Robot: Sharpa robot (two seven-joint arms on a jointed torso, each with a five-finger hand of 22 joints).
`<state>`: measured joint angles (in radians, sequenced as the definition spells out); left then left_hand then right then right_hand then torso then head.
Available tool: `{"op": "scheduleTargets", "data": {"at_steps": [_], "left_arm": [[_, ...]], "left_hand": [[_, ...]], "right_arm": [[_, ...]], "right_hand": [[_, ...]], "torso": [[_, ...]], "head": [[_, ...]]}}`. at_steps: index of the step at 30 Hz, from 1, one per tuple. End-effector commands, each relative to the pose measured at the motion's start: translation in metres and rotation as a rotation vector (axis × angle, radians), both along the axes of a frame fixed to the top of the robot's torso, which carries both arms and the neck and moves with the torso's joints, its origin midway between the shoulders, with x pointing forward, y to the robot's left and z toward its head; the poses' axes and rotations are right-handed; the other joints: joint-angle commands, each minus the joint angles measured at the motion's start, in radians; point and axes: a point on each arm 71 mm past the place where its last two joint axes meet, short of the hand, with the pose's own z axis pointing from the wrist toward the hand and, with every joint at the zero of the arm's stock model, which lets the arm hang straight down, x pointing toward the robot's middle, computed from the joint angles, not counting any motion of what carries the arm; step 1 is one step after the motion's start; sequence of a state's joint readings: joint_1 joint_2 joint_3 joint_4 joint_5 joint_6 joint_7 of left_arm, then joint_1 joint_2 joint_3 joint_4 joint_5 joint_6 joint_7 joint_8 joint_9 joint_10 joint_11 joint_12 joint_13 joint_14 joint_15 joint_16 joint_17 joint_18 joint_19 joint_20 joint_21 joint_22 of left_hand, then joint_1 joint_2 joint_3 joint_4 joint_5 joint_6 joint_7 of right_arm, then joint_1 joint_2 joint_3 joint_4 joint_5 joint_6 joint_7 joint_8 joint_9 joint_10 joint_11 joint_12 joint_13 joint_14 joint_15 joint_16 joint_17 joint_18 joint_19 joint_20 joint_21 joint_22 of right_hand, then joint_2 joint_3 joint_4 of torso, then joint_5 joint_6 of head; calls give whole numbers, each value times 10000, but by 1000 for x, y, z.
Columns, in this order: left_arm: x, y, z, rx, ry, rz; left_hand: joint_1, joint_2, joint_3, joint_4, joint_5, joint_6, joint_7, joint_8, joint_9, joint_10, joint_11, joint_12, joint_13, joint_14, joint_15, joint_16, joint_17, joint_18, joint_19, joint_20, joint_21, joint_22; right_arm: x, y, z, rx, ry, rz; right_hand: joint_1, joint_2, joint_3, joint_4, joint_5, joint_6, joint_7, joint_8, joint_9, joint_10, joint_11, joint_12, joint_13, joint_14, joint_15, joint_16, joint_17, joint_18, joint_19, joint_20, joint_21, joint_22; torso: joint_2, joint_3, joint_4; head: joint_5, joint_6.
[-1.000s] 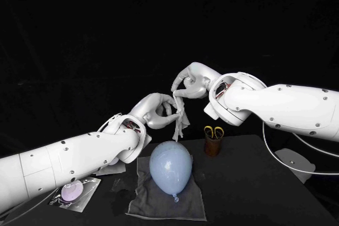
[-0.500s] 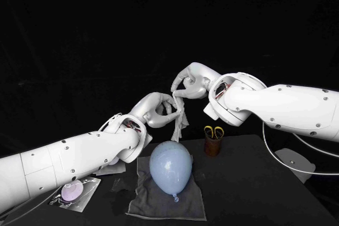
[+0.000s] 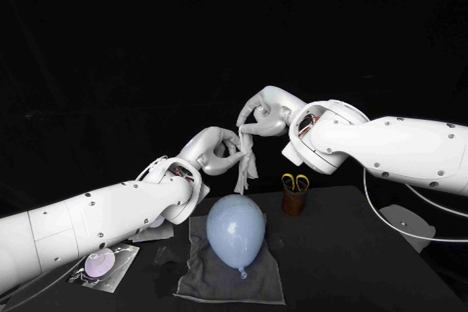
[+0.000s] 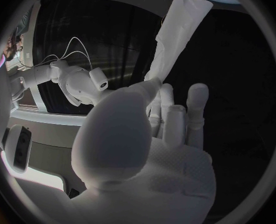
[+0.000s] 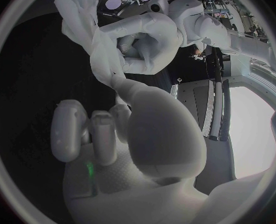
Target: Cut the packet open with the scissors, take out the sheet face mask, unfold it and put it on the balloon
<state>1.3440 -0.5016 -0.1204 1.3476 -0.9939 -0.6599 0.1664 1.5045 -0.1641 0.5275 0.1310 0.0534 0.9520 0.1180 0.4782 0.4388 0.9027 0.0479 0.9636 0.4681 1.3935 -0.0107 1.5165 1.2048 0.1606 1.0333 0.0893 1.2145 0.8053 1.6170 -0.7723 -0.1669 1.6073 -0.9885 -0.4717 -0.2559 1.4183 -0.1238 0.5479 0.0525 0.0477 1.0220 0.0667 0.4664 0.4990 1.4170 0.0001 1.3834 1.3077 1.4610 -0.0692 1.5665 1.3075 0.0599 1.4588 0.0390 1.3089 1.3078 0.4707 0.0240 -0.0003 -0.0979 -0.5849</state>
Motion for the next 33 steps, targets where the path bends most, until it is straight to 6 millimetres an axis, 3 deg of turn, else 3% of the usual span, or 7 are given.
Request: {"op": "scheduleTargets", "data": {"at_steps": [1,14,33], "left_arm": [[-1,-1,2,-184,-85,-99],[0,7,1,-140,115,-82],[6,18,9,58,755,-10]], "left_hand": [[-25,145,68,48,-53,52,-5,74,13,4,-68,-89,-36,-44,-43,25,-84,-50,61,-39,-44,15],[-384,442,-97,417,-59,-131,-173,246,96,191,-106,-353,-227,-141,-53,-27,-215,-43,-10,-24,-180,-116],[-633,268,-866,1004,-62,218,-571,575,139,827,-404,-143,-137,240,-312,96,444,-117,424,-195,-45,213]], "right_arm": [[1,-1,1,-17,-123,30],[7,-14,1,-111,-59,-267],[7,-18,-5,-512,339,-45]], "right_hand": [[-92,43,56,-13,14,-35,59,40,11,515,-47,54,1070,1098,24,43,2633,-112,268,15,46,1983],[-109,36,73,-26,14,-39,60,48,14,516,-46,54,1072,1098,25,43,2633,-110,264,16,36,1980],[-134,21,89,-42,14,-45,60,58,17,517,-44,54,1075,1098,27,43,2633,-103,250,17,-4,1970]], "torso": [[1,-2,2],[6,-6,-1],[-4,5,-12]], "head": [[1,12],[-20,8],[-35,-27]]}}
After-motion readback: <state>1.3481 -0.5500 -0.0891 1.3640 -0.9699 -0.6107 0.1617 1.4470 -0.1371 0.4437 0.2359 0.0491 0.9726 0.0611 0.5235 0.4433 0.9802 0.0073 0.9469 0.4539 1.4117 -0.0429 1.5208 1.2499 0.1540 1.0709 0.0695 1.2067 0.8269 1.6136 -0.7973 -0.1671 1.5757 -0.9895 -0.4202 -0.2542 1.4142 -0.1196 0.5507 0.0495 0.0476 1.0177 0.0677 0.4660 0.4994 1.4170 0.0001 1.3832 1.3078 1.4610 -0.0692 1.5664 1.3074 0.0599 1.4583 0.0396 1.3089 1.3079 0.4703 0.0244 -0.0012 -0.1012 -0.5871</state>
